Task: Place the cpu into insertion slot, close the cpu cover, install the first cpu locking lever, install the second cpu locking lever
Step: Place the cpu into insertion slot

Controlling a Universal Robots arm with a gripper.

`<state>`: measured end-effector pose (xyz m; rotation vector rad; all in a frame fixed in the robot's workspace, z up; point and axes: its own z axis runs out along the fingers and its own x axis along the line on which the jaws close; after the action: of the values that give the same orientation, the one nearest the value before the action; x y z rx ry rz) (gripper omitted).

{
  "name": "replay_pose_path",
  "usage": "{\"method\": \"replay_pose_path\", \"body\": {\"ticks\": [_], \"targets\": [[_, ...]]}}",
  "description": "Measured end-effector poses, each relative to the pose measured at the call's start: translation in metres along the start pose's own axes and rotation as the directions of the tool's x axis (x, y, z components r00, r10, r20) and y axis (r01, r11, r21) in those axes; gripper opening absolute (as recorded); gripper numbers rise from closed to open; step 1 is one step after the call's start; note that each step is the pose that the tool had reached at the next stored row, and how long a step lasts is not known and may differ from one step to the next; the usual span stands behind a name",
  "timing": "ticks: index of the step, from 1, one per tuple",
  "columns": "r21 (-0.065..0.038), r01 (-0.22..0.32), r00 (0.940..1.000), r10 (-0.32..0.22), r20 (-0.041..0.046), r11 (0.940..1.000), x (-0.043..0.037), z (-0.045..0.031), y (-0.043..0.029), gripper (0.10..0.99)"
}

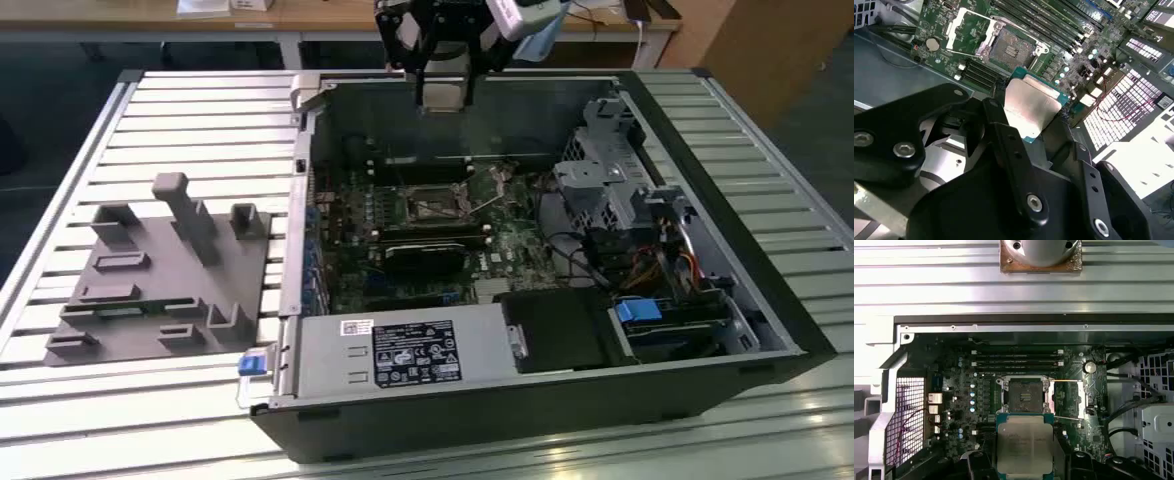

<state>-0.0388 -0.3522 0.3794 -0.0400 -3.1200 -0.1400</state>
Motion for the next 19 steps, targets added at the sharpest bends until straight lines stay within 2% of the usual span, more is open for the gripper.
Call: {"method": "replay_pose_path", "body": {"ticks": [8, 13, 19], "targets": [[0.0, -0.002, 1.0, 0.002, 0.0002, 1.0, 0.0, 0.0, 0.0, 0.537], [-0.001, -0.068, 0.9977, 0.068, 0.006, 0.9977, 0.0, 0.0003, 0.0, 0.537], [0.002, -0.157, 0.9876, 0.157, 0.0146, 0.9877, 0.0, 0.0008, -0.0001, 0.537]]}}
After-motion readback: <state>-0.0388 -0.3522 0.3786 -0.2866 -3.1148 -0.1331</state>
